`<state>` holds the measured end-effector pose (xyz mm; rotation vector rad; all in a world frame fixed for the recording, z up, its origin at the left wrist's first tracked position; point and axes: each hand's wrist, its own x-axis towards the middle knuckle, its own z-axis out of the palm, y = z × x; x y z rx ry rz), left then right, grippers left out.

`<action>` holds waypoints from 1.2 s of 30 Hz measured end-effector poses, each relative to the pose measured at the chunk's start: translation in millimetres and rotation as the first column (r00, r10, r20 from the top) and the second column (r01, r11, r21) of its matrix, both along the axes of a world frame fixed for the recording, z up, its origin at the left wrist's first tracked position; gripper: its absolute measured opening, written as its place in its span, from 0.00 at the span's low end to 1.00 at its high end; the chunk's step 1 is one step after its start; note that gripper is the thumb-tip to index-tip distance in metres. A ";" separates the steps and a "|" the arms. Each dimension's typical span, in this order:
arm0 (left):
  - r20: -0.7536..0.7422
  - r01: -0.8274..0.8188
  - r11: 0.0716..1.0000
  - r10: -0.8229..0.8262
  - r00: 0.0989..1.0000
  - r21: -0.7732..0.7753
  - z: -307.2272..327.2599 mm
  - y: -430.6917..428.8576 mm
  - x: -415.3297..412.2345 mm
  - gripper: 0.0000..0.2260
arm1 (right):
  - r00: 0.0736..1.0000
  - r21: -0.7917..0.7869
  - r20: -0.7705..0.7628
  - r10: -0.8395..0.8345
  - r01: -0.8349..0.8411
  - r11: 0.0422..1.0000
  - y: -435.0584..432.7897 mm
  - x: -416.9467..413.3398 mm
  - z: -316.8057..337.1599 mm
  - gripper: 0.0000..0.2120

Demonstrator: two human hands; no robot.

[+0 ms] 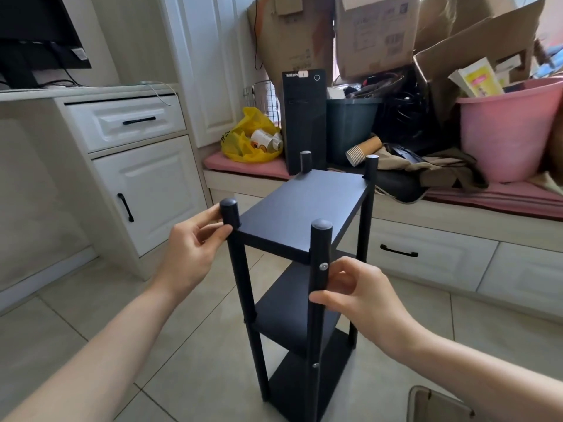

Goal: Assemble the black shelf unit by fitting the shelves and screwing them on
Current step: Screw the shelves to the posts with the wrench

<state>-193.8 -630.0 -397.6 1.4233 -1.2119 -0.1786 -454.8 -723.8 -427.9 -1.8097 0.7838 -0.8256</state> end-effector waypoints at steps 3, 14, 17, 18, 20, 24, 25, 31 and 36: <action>-0.016 -0.081 0.996 0.080 0.997 -0.026 0.8 -1.6 -6.0 0.19 | 1.000 -0.009 -0.021 0.020 -0.021 1.000 -2.7 0.8 1.7 0.12; 0.349 -0.485 0.873 0.440 0.828 0.049 15.1 17.1 -44.6 0.16 | 0.979 0.048 -0.186 0.086 -0.078 0.996 -39.2 -14.8 12.6 0.08; 0.128 -0.333 0.919 0.312 0.941 0.210 14.3 17.0 -63.2 0.12 | 0.992 0.082 -0.124 -0.028 0.039 0.996 -58.8 -16.0 14.9 0.06; 0.044 -0.237 0.926 0.234 0.971 0.294 11.6 15.3 -70.7 0.10 | 0.991 0.083 -0.112 -0.068 0.077 0.994 -65.6 -15.4 15.3 0.06; -0.065 -0.057 0.893 0.096 0.993 0.445 4.3 10.2 -84.1 0.09 | 0.985 0.078 -0.097 -0.140 0.148 0.986 -78.2 -13.4 15.2 0.06; -0.203 0.196 0.842 -0.106 0.973 0.502 -7.3 -0.5 -102.6 0.13 | 0.968 0.103 -0.071 -0.240 0.247 0.964 -102.6 -11.3 14.2 0.08; -0.238 0.236 0.835 -0.131 0.962 0.496 -9.3 -2.9 -106.6 0.13 | 0.963 0.106 -0.066 -0.262 0.267 0.958 -108.9 -10.8 13.9 0.08; -0.319 0.355 0.821 -0.224 0.921 0.448 -20.5 -13.9 -118.7 0.06 | 0.936 0.150 -0.051 -0.348 0.352 0.924 -146.4 2.5 9.4 0.12; -0.312 0.421 0.807 -0.309 0.898 0.413 -25.7 -16.9 -107.6 0.05 | 0.927 0.172 -0.070 -0.367 0.374 0.911 -173.9 20.0 4.3 0.25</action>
